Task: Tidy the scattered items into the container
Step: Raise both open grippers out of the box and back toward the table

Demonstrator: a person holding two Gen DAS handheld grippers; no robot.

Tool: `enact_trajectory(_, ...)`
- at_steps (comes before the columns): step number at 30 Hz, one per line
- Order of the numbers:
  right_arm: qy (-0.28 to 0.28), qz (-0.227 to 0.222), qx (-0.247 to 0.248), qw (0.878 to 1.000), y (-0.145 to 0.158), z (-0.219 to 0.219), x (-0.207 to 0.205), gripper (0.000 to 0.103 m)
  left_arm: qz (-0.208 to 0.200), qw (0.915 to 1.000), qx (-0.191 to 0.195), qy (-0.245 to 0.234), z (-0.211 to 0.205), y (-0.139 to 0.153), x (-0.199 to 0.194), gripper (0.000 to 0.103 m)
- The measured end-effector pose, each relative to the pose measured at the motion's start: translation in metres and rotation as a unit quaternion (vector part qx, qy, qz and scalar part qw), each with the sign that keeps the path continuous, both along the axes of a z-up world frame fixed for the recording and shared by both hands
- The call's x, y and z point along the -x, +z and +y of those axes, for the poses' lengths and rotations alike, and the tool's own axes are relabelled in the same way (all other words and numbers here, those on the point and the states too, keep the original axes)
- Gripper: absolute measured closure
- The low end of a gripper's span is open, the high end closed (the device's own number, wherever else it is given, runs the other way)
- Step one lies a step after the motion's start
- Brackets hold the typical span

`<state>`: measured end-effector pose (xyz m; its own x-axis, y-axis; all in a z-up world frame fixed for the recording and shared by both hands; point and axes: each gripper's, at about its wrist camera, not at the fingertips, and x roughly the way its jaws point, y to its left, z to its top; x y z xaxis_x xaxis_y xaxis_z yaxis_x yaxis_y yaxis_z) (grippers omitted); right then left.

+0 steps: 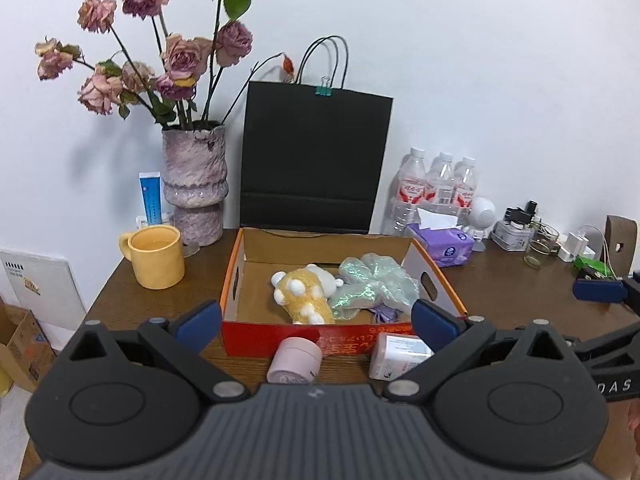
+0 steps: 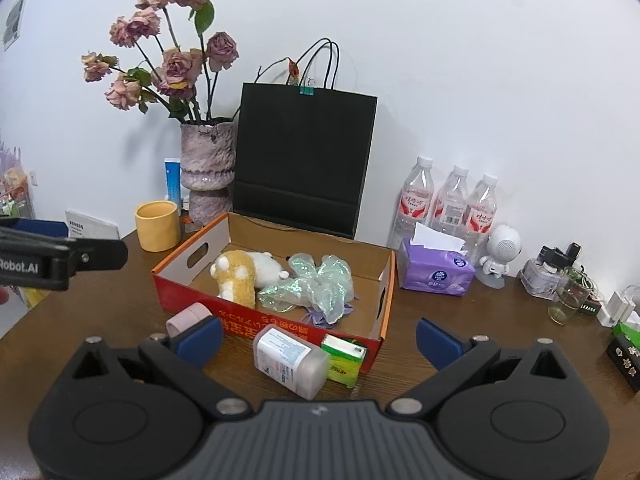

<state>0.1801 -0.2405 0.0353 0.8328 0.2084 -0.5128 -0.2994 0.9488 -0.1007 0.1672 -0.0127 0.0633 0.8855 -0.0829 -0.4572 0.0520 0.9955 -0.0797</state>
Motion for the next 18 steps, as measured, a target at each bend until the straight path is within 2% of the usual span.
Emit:
enact_trajectory(5,0.007,-0.023,-0.004,1.0,-0.004,0.002,0.024,0.0,-0.023,0.9996,-0.017,-0.002,-0.01,0.0,0.019,0.0)
enact_trajectory(13,0.009,-0.047,-0.028,0.998,-0.016,0.004,0.056,0.0,-0.058,0.998,-0.01,0.023,-0.009,-0.006,0.046,0.0)
enact_trajectory(18,0.013,-0.054,-0.027,0.998,-0.02,0.004,0.073,0.0,-0.058,0.9978,-0.005,0.032,-0.008,-0.015,0.065,0.0)
